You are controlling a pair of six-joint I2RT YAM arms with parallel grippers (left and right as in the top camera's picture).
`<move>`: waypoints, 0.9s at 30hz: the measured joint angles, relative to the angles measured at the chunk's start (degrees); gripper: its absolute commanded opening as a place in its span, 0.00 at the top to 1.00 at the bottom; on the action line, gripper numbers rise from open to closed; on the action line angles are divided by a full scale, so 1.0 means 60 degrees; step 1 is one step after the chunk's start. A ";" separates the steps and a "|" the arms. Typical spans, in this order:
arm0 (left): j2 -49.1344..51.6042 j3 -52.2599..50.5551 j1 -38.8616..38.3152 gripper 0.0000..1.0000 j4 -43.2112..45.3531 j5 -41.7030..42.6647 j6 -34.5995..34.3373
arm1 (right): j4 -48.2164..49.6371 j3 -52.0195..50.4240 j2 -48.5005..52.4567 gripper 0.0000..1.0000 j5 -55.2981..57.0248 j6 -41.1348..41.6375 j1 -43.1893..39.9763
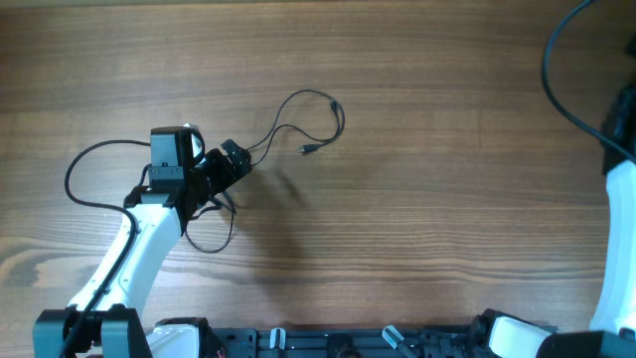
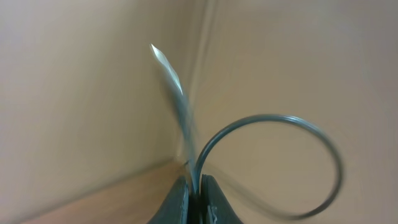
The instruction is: Untangle cables
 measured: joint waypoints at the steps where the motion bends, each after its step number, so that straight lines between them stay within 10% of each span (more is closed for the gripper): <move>1: 0.0000 0.0000 0.0000 0.00 0.0004 0.0000 0.0000 | 0.0171 0.0004 -0.0022 0.94 0.0015 -0.0299 -0.0080; 10: 0.0000 0.0000 0.0000 0.00 0.0004 0.0000 0.0000 | 0.0423 0.0015 0.2051 0.96 0.0025 -0.1311 -0.1326; 21: 0.0000 0.0000 0.0000 0.00 0.0000 -0.0004 0.0000 | -0.0849 0.0000 0.5577 0.92 -0.1523 0.1566 -0.1545; 24: 0.0000 0.0000 0.0000 0.00 0.0000 0.0000 0.0000 | -0.1435 -0.0018 0.6226 0.62 -0.1694 0.2193 -0.1545; 26: 0.0000 -0.0004 0.0000 0.00 0.0000 0.0000 0.0000 | -0.1887 -0.0047 0.6455 0.00 -0.1792 0.2568 -0.1545; 27: 0.0000 0.0000 0.0000 0.00 0.0000 0.0000 0.0000 | -0.2076 -0.0066 0.6488 0.00 -0.1807 0.2721 -0.1545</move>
